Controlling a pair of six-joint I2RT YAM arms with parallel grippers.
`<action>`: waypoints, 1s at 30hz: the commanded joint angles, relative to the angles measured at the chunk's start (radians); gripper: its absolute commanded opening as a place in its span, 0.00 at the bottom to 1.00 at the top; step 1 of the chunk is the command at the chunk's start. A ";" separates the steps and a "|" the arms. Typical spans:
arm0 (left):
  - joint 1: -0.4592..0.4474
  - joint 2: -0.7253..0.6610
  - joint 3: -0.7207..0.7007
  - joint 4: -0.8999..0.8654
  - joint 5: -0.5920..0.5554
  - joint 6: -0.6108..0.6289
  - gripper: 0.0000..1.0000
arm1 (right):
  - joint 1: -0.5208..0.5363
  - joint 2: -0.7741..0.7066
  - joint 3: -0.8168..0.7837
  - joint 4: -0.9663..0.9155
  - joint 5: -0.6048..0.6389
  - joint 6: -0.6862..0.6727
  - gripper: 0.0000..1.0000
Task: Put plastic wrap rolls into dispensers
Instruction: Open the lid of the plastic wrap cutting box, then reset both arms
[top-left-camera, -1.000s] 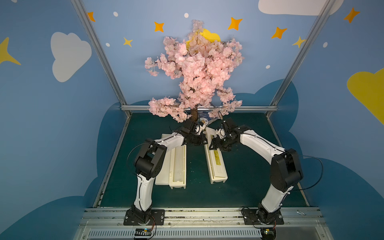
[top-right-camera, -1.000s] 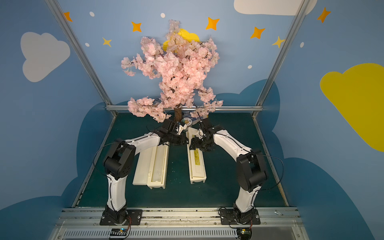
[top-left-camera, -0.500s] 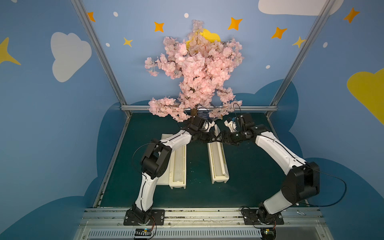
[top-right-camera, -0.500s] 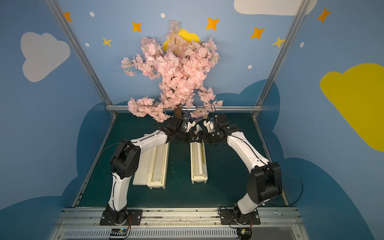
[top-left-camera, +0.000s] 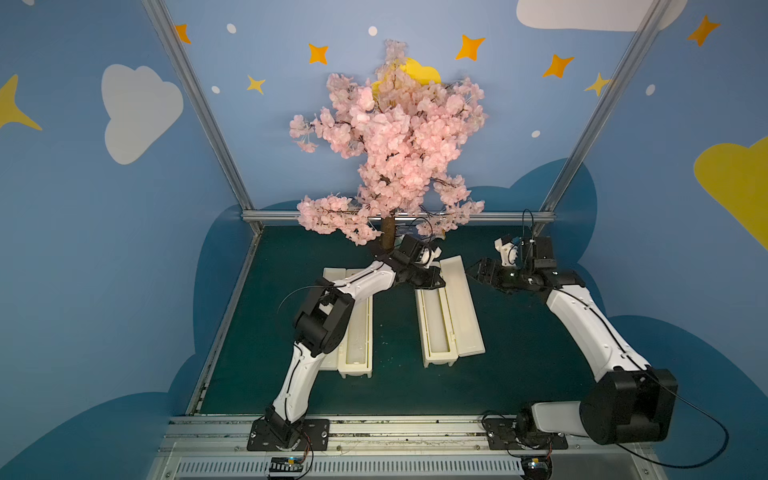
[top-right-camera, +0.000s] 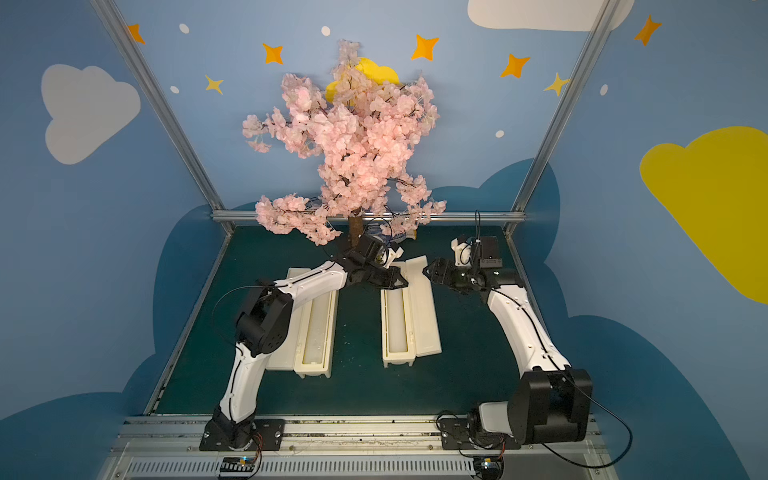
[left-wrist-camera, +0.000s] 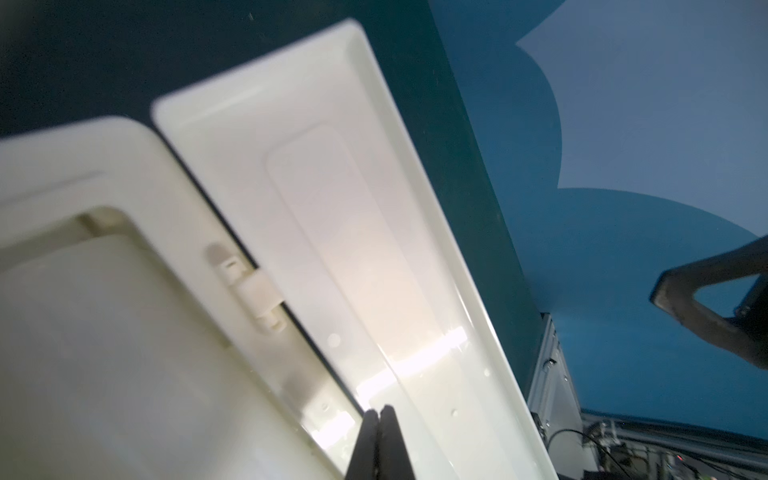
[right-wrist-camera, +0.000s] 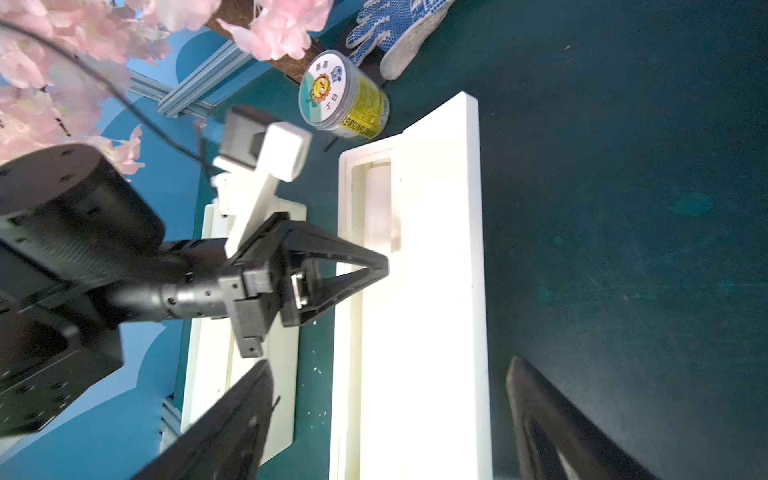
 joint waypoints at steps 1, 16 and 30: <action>0.044 -0.214 -0.121 0.092 -0.128 0.114 0.05 | -0.014 -0.033 -0.014 0.026 0.076 -0.049 0.87; 0.391 -0.989 -1.163 0.441 -0.784 0.401 1.00 | -0.029 -0.110 -0.487 0.578 0.540 -0.283 0.87; 0.687 -0.607 -1.364 1.204 -0.396 0.433 1.00 | -0.029 0.132 -0.717 1.235 0.498 -0.447 0.88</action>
